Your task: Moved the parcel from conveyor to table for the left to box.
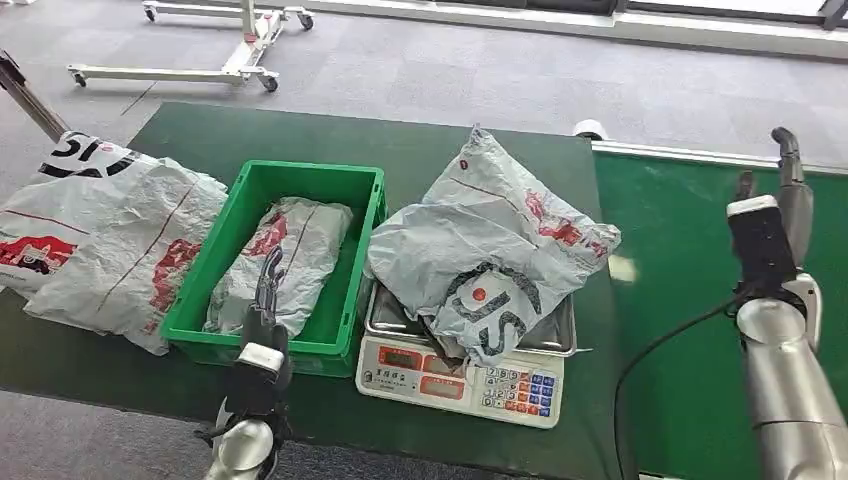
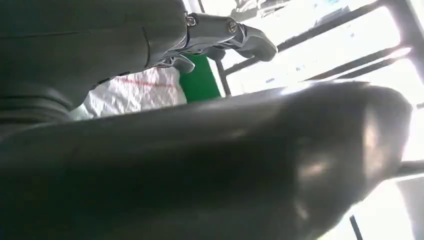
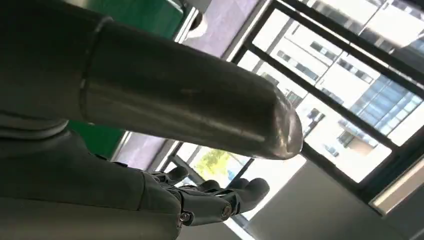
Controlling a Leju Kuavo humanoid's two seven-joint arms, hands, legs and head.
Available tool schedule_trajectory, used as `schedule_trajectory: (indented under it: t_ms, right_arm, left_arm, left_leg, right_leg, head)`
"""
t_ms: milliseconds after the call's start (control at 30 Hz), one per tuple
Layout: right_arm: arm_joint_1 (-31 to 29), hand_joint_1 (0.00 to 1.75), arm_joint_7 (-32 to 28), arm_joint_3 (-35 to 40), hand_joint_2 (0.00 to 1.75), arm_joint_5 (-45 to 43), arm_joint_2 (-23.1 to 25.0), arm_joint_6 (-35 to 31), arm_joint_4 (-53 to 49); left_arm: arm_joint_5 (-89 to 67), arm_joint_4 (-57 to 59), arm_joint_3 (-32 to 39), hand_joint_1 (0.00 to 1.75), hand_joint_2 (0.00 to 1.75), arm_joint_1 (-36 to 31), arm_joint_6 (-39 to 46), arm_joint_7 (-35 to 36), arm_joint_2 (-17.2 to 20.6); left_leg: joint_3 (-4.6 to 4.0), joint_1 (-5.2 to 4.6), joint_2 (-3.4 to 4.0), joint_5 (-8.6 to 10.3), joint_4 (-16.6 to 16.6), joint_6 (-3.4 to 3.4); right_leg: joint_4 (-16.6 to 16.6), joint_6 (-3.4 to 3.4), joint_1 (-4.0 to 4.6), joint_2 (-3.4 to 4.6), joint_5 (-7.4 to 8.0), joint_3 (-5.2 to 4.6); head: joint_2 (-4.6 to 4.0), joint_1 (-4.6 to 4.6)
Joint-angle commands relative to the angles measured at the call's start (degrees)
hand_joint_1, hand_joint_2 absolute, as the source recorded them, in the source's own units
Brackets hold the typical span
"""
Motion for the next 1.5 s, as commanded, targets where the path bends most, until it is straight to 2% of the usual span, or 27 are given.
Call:
schedule_trajectory:
  t_ms: [33, 67, 133, 167, 300, 400, 567, 600, 667, 700, 833, 933, 1100, 1367, 1500]
  right_arm:
    - [1.2, 0.00, -3.1, -10.7, 0.00, 1.1, 3.6, 1.2, 6.0]
    - [1.2, 0.00, -3.1, -10.7, 0.00, 1.1, 3.6, 1.2, 6.0]
    - [2.4, 0.00, -3.7, -11.3, 0.00, 1.0, 5.9, 1.7, 4.9]
    - [14.4, 0.00, -3.4, -8.0, 0.00, 0.5, 9.5, 7.2, -8.9]
    - [14.4, 0.00, -3.3, -8.0, 0.00, 0.3, 9.3, 7.3, -8.9]
    - [18.3, 0.00, -4.1, -6.0, 0.00, 1.0, 11.3, 7.3, -10.6]
    - [18.5, 0.00, -4.2, -5.8, 0.00, 1.1, 11.3, 7.0, -10.6]
    - [18.4, 0.00, -4.2, -5.7, 0.00, 1.1, 11.2, 7.1, -10.6]
    - [19.5, 0.00, -3.6, -3.9, 0.00, 2.5, 12.9, 7.4, -10.5]
    - [20.2, 0.00, -3.5, -2.9, 0.00, 3.4, 14.0, 6.9, -10.6]
    - [21.8, 0.00, -2.5, 0.1, 0.00, 3.4, 17.0, 7.0, -9.4]
    - [20.7, 0.00, -2.2, 1.4, 0.00, 2.7, 17.1, 7.5, -6.1]
    - [20.0, 0.00, -2.7, 1.5, 0.00, 2.2, 16.6, 7.4, -5.1]
    - [20.0, 0.00, -2.6, 1.8, 0.00, 2.0, 16.5, 7.7, -5.0]
    - [13.8, 0.00, -5.1, 4.4, 0.00, 0.0, 18.5, 8.9, 5.7]
  left_arm:
    - [-12.6, 18.9, -4.0, 0.00, 0.00, -20.0, 6.6, 2.5, 4.1]
    - [-12.6, 18.9, -4.0, 0.00, 0.00, -20.0, 6.6, 2.5, 4.1]
    - [-13.8, 28.7, -4.0, 0.00, 0.00, -28.0, 6.4, 2.5, 2.8]
    - [-19.4, 47.1, -5.2, 0.00, 0.00, -42.8, 9.6, 5.4, 0.9]
    - [-20.3, 47.6, -5.8, 0.00, 0.00, -42.4, 10.4, 5.6, 1.0]
    - [-23.7, 49.7, -7.2, 0.00, 0.00, -43.5, 11.8, 7.9, 0.3]
    - [-23.7, 50.0, -7.2, 0.00, 0.00, -43.5, 11.9, 7.9, 0.3]
    - [-23.7, 50.0, -7.2, 0.00, 0.00, -43.6, 11.9, 7.9, 0.3]
    - [-27.0, 52.3, -8.7, 0.00, 0.00, -44.7, 13.1, 9.3, 0.1]
    - [-27.0, 53.0, -8.6, 0.00, 0.00, -45.3, 12.6, 9.6, -0.3]
    - [-31.8, 58.9, -10.7, 0.00, 0.00, -51.5, 12.3, 14.1, -1.7]
    - [-32.7, 60.3, -11.1, 0.00, 0.00, -54.4, 9.6, 16.1, -2.1]
    - [-32.8, 60.5, -11.0, 0.00, 0.00, -54.1, 9.9, 15.8, -2.1]
    - [-34.0, 60.9, -12.0, 0.00, 0.00, -54.4, 9.8, 16.1, -2.0]
    - [-38.1, 61.9, -15.3, 0.00, 0.00, -55.0, 8.9, 17.7, -0.7]
  left_leg:
    - [0.01, 0.09, -0.62, 0.13, -0.1, 0.01]
    - [0.01, 0.09, -0.62, 0.13, -0.1, 0.01]
    - [0.04, 0.07, -0.54, 0.12, -0.1, 0.00]
    - [0.00, 0.06, -0.59, 0.28, -0.2, 0.01]
    - [-0.04, 0.07, -0.43, 0.42, -0.1, 0.00]
    - [-0.02, 0.06, -0.36, 0.38, -0.1, 0.00]
    - [-0.13, 0.02, -0.14, 0.34, -0.1, -0.01]
    - [-0.11, 0.01, -0.18, 0.35, -0.1, -0.01]
    - [-0.21, 0.05, -0.09, 0.33, 0.0, -0.01]
    - [-0.16, 0.08, -0.16, 0.34, -0.1, -0.01]
    - [-0.23, 0.13, -0.14, 0.35, 0.0, -0.04]
    - [-0.30, 0.13, -0.17, 0.35, 0.0, -0.03]
    - [-0.18, 0.08, -0.08, 0.37, -0.1, -0.01]
    - [-0.22, 0.06, -0.03, 0.35, 0.0, -0.03]
    - [-0.18, 0.07, 0.05, 0.36, -0.1, -0.03]
  right_leg:
    - [-0.1, -0.09, 0.06, -0.08, 0.02, 0.17]
    - [-0.1, -0.09, 0.06, -0.08, 0.02, 0.17]
    - [-0.1, -0.08, 0.04, -0.06, 0.02, 0.16]
    - [-0.1, -0.09, 0.00, -0.01, 0.17, 0.14]
    - [-0.1, -0.14, 0.13, 0.12, 0.32, 0.09]
    - [-0.1, -0.13, 0.11, 0.21, 0.31, 0.08]
    - [0.0, -0.11, 0.09, 0.23, 0.28, -0.10]
    - [0.0, -0.15, 0.05, 0.44, 0.30, -0.12]
    - [0.0, -0.11, 0.11, 0.24, 0.29, -0.17]
    - [-0.1, -0.15, 0.12, 0.42, 0.32, -0.13]
    - [0.0, -0.15, 0.19, 0.28, 0.30, -0.16]
    - [0.0, -0.14, 0.22, 0.26, 0.30, -0.25]
    - [-0.1, -0.14, 0.15, 0.50, 0.35, -0.17]
    - [0.0, -0.12, 0.13, 0.34, 0.31, -0.20]
    - [0.0, -0.16, 0.13, 0.64, 0.37, -0.23]
  head:
    - [0.00, 0.00]
    - [0.00, 0.00]
    - [0.00, -0.02]
    - [0.00, -0.04]
    - [0.00, -0.02]
    - [0.00, -0.02]
    - [0.00, -0.02]
    - [0.00, -0.02]
    - [0.00, -0.02]
    - [0.00, -0.04]
    - [0.00, -0.02]
    - [0.00, -0.02]
    - [0.00, -0.02]
    - [0.00, -0.02]
    - [0.00, -0.02]
